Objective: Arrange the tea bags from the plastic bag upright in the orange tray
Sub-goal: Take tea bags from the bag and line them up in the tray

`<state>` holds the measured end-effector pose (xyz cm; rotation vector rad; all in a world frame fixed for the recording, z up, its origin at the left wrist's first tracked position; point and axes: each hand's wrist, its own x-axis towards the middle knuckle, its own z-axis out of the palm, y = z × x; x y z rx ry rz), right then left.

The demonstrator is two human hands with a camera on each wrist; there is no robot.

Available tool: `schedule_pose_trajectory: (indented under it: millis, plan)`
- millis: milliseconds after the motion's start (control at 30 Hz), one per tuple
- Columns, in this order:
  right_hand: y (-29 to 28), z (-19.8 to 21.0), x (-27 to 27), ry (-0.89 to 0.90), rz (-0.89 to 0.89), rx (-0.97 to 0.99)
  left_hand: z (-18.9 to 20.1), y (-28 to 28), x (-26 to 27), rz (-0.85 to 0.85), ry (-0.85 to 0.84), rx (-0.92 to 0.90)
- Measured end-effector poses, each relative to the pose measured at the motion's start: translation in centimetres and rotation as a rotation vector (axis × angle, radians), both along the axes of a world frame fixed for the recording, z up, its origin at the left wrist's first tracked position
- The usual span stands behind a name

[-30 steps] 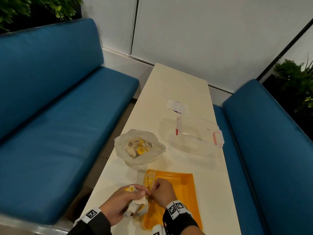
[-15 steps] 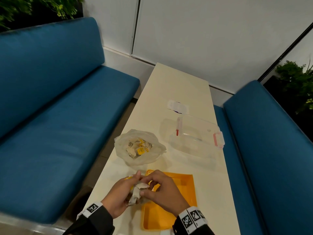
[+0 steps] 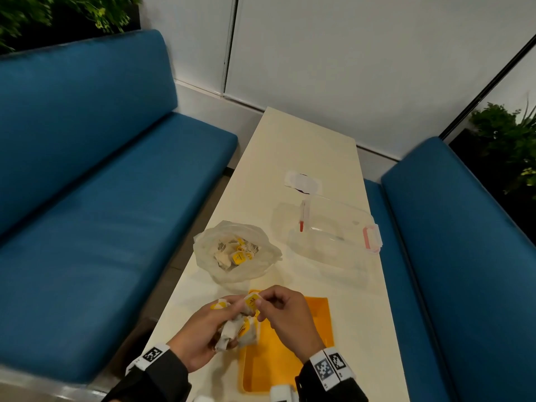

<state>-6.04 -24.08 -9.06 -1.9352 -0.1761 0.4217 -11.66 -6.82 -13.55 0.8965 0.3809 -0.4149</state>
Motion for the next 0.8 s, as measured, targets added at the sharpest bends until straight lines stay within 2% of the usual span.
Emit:
schedule_pose_trajectory:
  millis: [133, 300, 433, 467, 533, 600, 800]
  plan:
    - [0.0, 0.3, 0.2, 0.010, -0.017, 0.015, 0.0, -0.2, 0.2, 0.011, 0.007, 0.079]
    - [0.0, 0.2, -0.1, 0.116, -0.038, 0.096, 0.2, -0.4, 0.3, 0.063, 0.037, 0.021]
    - [-0.4, 0.5, 0.4, 0.129, -0.108, 0.137, -0.1, -0.3, 0.0, 0.049, 0.029, 0.043]
    - [-0.6, 0.6, 0.8, 0.091, -0.115, 0.083, 0.0, -0.3, 0.0, 0.057, 0.040, 0.050]
    - [-1.3, 0.3, 1.5, -0.041, -0.083, -0.168, 0.0, -0.1, -0.1, 0.088, 0.070, 0.063]
    - [-2.0, -0.1, 1.9, -0.081, -0.049, -0.326, -0.1, 0.1, -0.2, 0.096, 0.092, 0.098]
    - [-4.5, -2.1, 1.0, 0.149, 0.009, -0.205, -0.6, 1.0, -0.1, 0.114, 0.117, 0.261]
